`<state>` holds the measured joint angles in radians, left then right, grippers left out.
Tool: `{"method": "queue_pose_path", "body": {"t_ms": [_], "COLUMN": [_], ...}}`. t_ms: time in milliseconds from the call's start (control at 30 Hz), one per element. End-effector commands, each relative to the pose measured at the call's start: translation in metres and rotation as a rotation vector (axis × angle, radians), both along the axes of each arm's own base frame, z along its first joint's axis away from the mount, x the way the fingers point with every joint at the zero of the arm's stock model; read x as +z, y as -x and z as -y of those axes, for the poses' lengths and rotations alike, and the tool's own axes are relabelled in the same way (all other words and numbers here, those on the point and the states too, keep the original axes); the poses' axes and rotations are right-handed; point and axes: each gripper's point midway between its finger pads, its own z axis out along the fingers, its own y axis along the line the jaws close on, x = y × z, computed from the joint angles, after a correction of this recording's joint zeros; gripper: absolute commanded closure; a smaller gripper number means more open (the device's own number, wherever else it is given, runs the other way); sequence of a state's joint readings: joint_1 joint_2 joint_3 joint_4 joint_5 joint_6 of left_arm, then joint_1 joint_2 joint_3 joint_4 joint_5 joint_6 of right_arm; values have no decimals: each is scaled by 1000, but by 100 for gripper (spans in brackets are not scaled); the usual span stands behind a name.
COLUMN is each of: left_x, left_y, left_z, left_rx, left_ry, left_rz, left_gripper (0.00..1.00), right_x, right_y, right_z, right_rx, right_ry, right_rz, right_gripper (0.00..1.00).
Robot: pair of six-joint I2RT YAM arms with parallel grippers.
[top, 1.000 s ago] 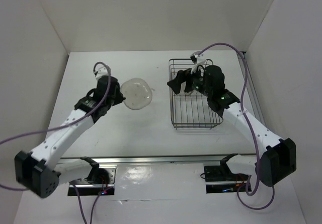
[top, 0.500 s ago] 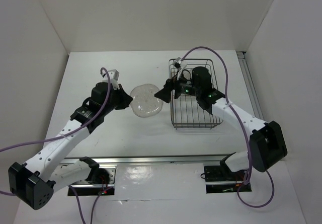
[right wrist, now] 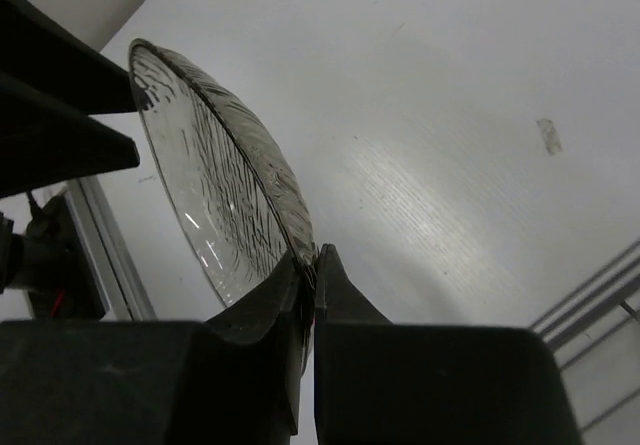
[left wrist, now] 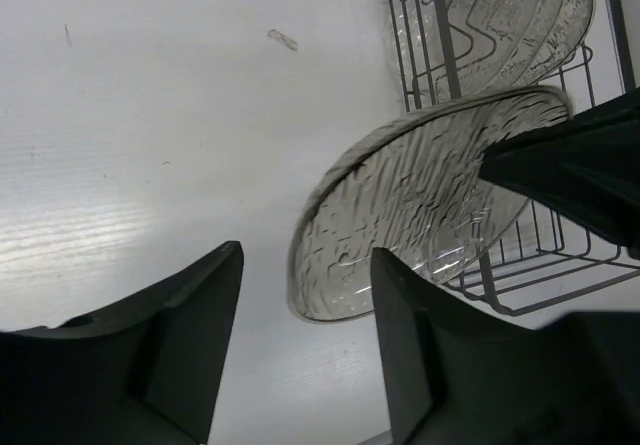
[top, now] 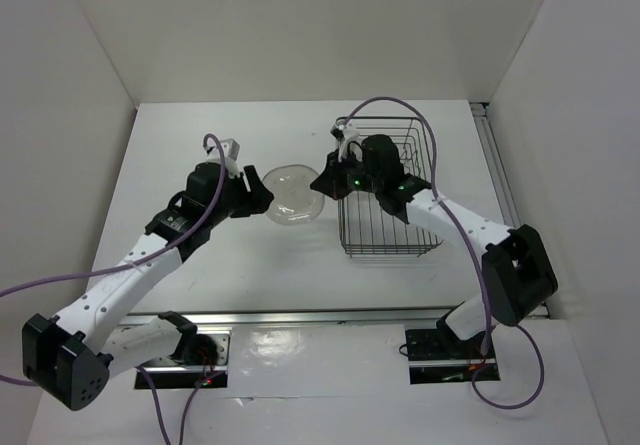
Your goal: Load the plates into the dish rack
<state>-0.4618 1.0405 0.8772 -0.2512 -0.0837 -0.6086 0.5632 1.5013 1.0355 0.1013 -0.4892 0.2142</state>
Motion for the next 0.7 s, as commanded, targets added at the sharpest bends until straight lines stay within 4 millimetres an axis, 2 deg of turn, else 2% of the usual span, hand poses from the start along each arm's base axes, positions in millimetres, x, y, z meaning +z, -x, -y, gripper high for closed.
{"method": "queue_pose_path", "body": {"t_ms": [0,33,67,100,167,200,233,267,333,367,467,500,600,667], "left_x": [16,16,11,16,15,16,19,19,17,17,12,12,12,11], "left_y": [-7,-7,-6,-7,-6,-9,-8,-8,-7,-7,-6,-5,-2,0], "left_z": [2,2,1,-1,-5,-10,-10,-10,-11,-11,-10,-8,-4,-2], "left_rx": [45,46,50,64,74,99,99,99,99,99,91,80,56,47], "left_ry": [34,34,37,56,57,62,67,67,63,63,58,63,74,74], "left_rz": [6,6,-7,7,9,8,17,17,9,9,-9,-12,-19,-30], "left_gripper": [27,19,0,0,0,0,0,0,0,0,0,0,5,5], "right_x": [77,85,95,119,137,141,156,158,167,160,150,142,113,97], "right_y": [-24,-25,-26,-28,-44,-43,-53,-52,-53,-54,-59,-60,-77,-82], "right_z": [29,38,48,64,106,125,159,183,216,245,277,294,314,316], "right_rx": [-233,-278,-325,-385,-595,-672,-856,-947,-1096,-1221,-1344,-1387,-1430,-1428], "right_ry": [-14,-11,4,-2,43,74,109,149,201,277,366,413,485,525], "right_rz": [186,203,227,279,315,311,334,328,348,338,320,296,228,203], "right_gripper": [100,100,100,100,100,100,100,100,100,100,100,100,100,100]}}
